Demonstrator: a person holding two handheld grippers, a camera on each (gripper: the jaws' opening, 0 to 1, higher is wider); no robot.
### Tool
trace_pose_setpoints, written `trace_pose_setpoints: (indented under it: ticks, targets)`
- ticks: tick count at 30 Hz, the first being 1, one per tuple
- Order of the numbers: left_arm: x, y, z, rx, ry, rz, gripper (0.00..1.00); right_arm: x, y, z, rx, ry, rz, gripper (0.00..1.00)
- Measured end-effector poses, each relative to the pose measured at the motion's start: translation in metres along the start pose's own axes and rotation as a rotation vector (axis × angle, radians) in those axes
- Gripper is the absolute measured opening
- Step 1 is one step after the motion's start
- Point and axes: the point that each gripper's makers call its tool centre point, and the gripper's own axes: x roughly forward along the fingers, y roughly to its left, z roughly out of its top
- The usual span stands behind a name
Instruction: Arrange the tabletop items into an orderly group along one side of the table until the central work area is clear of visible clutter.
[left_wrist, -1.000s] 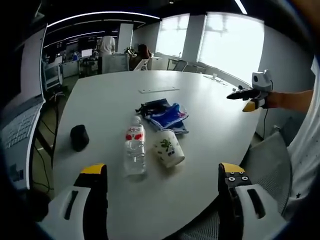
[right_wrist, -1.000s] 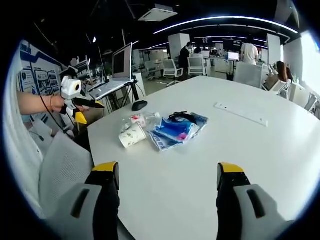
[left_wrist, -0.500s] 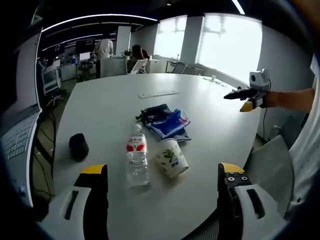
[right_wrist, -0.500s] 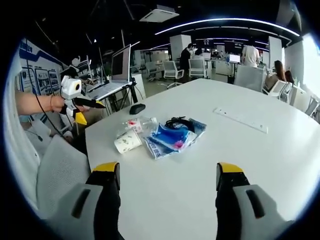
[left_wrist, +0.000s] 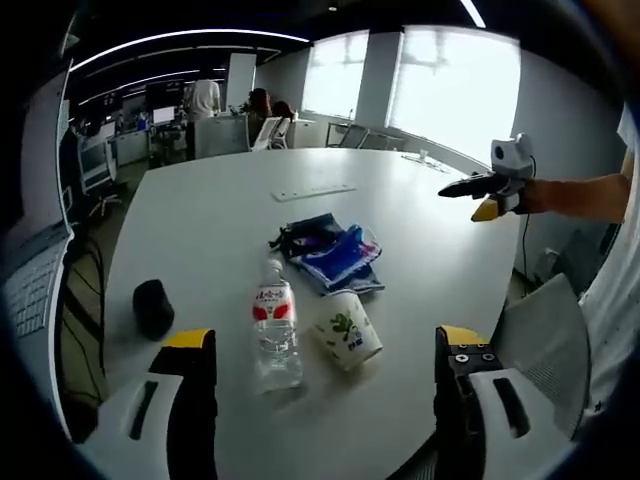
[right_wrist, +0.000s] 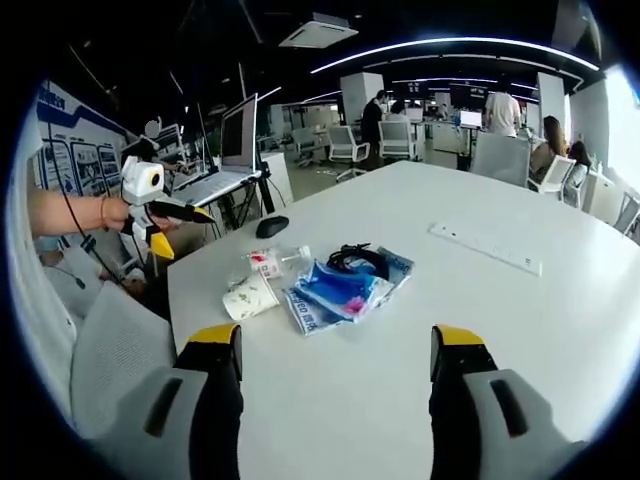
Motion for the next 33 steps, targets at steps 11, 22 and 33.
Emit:
trace_pose_setpoints:
  ticks: [11,22,33]
  targets:
    - [0.014,0.006,0.01,0.009,-0.004,-0.018,0.93,0.02,-0.011,0.01,-0.01,0.013,0.012,0.74]
    - [0.023,0.008,0.01,-0.006,0.003,-0.026,0.92,0.042,-0.021,0.022,-0.014,0.018,0.035,0.71]
    - [0.032,0.014,0.015,-0.015,-0.011,-0.027,0.92,0.079,-0.03,0.031,-0.006,0.029,0.068,0.68]
